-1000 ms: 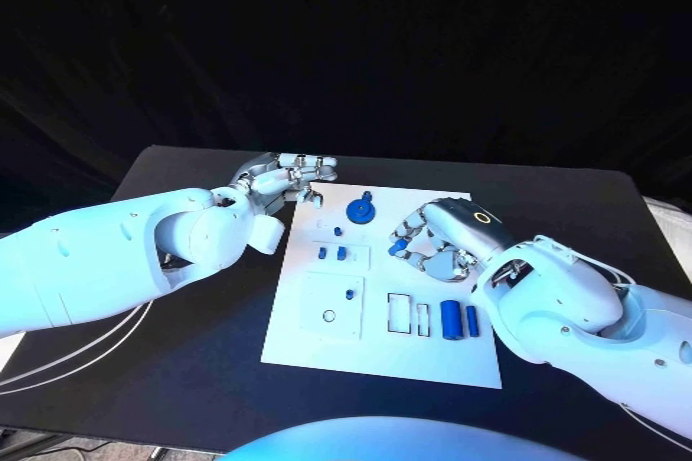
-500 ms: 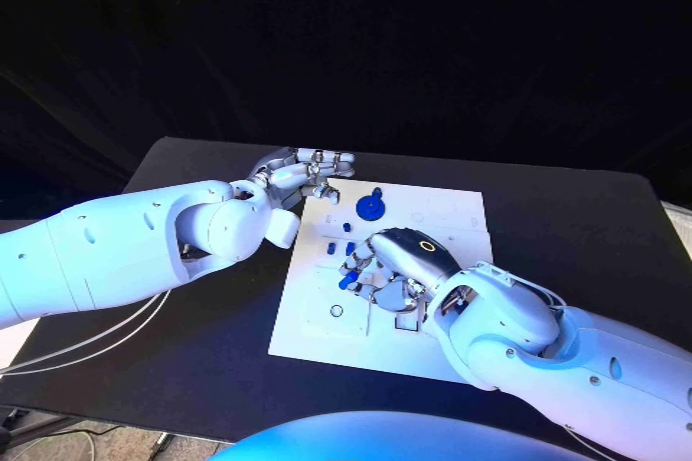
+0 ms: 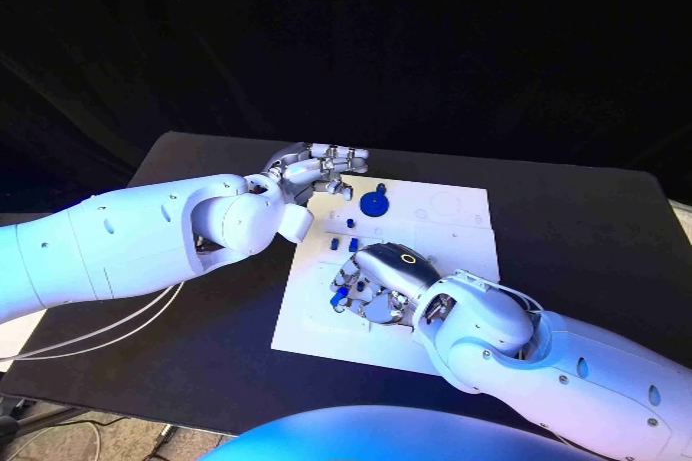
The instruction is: Assemble the parts on the task board
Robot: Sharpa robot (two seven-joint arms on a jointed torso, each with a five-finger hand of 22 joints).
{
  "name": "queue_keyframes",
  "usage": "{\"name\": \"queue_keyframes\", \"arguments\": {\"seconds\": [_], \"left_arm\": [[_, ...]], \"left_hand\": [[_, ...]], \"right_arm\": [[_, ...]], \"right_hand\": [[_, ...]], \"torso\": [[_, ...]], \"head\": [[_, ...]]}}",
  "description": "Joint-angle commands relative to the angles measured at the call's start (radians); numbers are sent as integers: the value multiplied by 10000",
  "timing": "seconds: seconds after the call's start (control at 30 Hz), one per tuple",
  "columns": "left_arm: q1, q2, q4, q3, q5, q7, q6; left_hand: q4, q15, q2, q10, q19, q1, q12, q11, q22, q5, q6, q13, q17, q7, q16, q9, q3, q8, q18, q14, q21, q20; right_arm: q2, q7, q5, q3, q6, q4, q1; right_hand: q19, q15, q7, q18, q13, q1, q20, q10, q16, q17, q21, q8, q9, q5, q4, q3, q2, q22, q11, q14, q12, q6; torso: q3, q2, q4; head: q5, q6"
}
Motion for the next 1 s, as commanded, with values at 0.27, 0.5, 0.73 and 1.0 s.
{"name": "queue_keyframes", "arguments": {"seconds": [0.27,0.5,0.73,1.0], "left_arm": [[2,19,-1,7,-31,31,232],[2,8,1,7,-31,25,234],[2,-4,4,7,-31,22,237],[2,-9,1,7,-31,35,230]], "left_hand": [[-28,-14,29,-65,-22,60,25,22,-10,27,-45,9,-11,-1,41,-15,-18,55,187,-59,-57,27],[-28,-14,29,-65,-22,60,25,22,-10,27,-45,9,-11,-1,41,-15,-18,55,187,-59,-57,27],[-28,-14,29,-65,-22,60,25,22,-10,27,-45,9,-11,-1,41,-15,-18,55,187,-59,-57,27],[-31,-13,39,-75,-24,60,45,22,-10,27,-49,13,-19,-1,43,-14,-24,63,188,-63,-57,29]], "right_arm": [[58,-172,-300,-46,659,-126,-17],[76,-373,-490,-64,876,-185,-17],[161,-550,-923,-156,797,-279,-17],[278,-612,-1455,-213,810,-312,-20]], "right_hand": [[-28,-24,73,-31,14,89,17,25,37,-3,3,-33,10,31,-6,56,64,-19,76,377,8,22],[-26,-22,79,-31,14,74,18,22,35,-8,7,-38,10,38,-10,55,59,-12,82,375,-2,15],[-20,-17,80,-34,17,48,21,24,43,2,21,-43,13,65,-20,50,41,7,85,375,-16,13],[-14,-10,78,-38,22,8,28,36,54,13,35,-51,20,161,-44,58,19,27,85,374,-43,13]], "torso": [[4,1,0],[-4,0,3],[5,-6,-10],[-1,-2,4]], "head": [[23,2],[17,-20],[27,-42],[-1,-38]]}}
